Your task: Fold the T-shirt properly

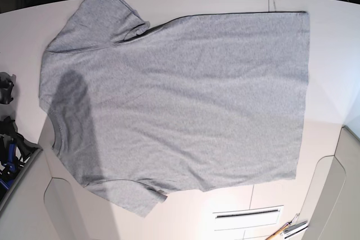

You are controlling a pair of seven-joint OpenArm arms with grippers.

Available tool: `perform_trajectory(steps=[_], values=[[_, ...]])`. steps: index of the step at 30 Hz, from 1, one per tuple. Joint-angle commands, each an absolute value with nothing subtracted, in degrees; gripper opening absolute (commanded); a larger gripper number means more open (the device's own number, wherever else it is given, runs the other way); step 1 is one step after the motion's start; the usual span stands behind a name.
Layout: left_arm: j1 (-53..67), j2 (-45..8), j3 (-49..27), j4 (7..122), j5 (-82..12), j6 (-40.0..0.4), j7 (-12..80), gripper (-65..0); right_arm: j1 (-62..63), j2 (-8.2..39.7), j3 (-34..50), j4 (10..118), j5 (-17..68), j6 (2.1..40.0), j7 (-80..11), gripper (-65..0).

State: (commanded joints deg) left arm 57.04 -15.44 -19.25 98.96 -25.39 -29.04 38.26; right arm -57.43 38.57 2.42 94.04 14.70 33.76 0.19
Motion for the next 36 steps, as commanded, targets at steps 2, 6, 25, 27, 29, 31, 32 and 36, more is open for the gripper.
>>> perform_trajectory(steps=[2, 6, 25, 27, 29, 31, 32, 36], values=[[57.04, -15.44, -22.68, 102.78, -29.19, -29.85, 40.64, -65.0, -58.00, 38.57, 5.89, 95.57, 18.52, 34.02, 0.19, -65.0], [57.01, -15.44, -28.69, 107.11, -33.95, -34.89, 41.04, -63.7, -57.80, 38.54, 10.55, 96.88, 24.91, 34.33, 0.19, -65.0], [55.48, -17.34, -31.59, 109.38, -41.85, -37.34, 34.20, -27.2, -45.15, 32.97, 24.82, 98.59, 46.09, 19.05, -19.62, -25.9], [54.43, -17.34, -31.59, 109.38, -41.87, -37.34, 34.81, -22.7, -45.08, 32.97, 24.77, 97.58, 46.17, 19.68, -19.77, -26.0], [53.17, -17.78, -31.59, 109.38, -41.85, -37.30, 34.96, -19.8, -45.10, 32.97, 24.77, 96.99, 46.54, 19.94, -19.86, -26.0], [52.03, -18.98, -31.59, 109.38, -42.00, -36.67, 34.98, -19.8, -45.08, 32.88, 24.77, 96.64, 46.52, 19.99, -20.01, -26.0], [51.46, -19.70, -31.59, 109.38, -42.02, -36.34, 34.96, -19.8, -45.06, 32.80, 24.77, 96.18, 46.52, 20.05, -19.99, -26.0], [48.95, -22.46, -31.59, 109.38, -42.68, -32.97, 34.96, -19.8, -42.35, 32.16, 24.67, 91.42, 46.76, 24.47, -20.23, -26.0]])
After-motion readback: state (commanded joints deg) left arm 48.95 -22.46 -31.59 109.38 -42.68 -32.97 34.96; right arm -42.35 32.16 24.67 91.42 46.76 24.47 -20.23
